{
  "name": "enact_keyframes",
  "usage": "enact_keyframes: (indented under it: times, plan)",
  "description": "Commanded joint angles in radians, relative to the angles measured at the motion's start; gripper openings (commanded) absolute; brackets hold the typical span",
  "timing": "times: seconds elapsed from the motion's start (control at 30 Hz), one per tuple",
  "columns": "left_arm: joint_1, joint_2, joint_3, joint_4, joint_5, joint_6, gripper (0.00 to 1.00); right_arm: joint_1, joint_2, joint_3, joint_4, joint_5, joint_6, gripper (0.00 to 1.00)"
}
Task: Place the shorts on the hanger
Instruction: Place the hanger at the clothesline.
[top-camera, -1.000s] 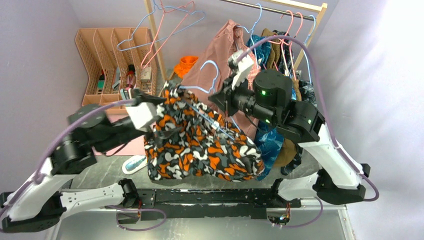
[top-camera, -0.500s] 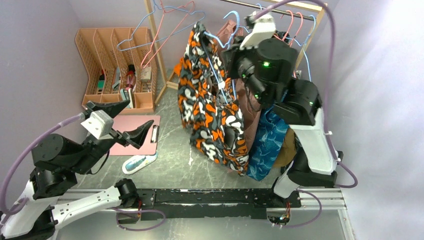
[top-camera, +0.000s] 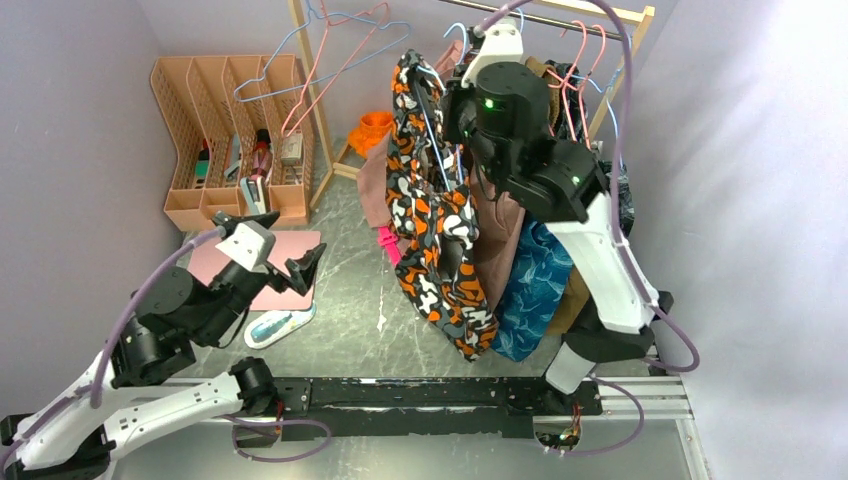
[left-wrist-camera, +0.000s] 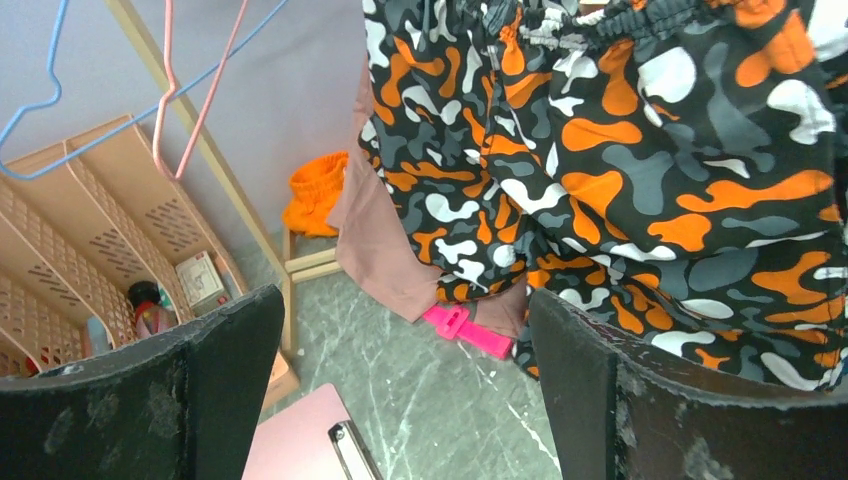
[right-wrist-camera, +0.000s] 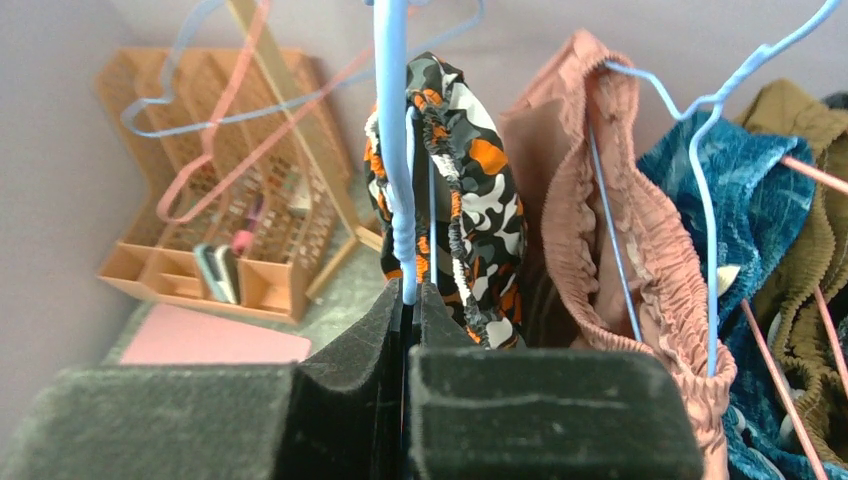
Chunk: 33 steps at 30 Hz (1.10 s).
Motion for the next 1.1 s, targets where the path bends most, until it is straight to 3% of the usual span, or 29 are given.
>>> enact_keyframes:
  times: [0.0,0.17,0.4,0.7,1.07]
  plan:
    - [0.005,-0.047,-0.077,0.132,-0.068,-0.001,0.95,-0.101,-0.015,-0.079,0.056,-0.111,0.056,0.0]
    - [0.005,-0.096,-0.163,0.174,-0.139,0.016,0.96,-0.174,-0.093,-0.317,0.239,-0.185,0.095,0.0]
    - [0.005,-0.14,-0.292,0.237,-0.167,-0.006,0.96,-0.258,-0.108,-0.454,0.454,-0.255,0.176,0.0]
    - [0.005,-0.204,-0.435,0.308,-0.229,-0.037,0.96,-0.263,-0.049,-0.391,0.629,-0.221,0.157,0.0]
    - [0.013,-0.195,-0.473,0.303,-0.271,-0.097,0.95,-0.263,0.026,-0.38,0.74,-0.102,0.093,0.0]
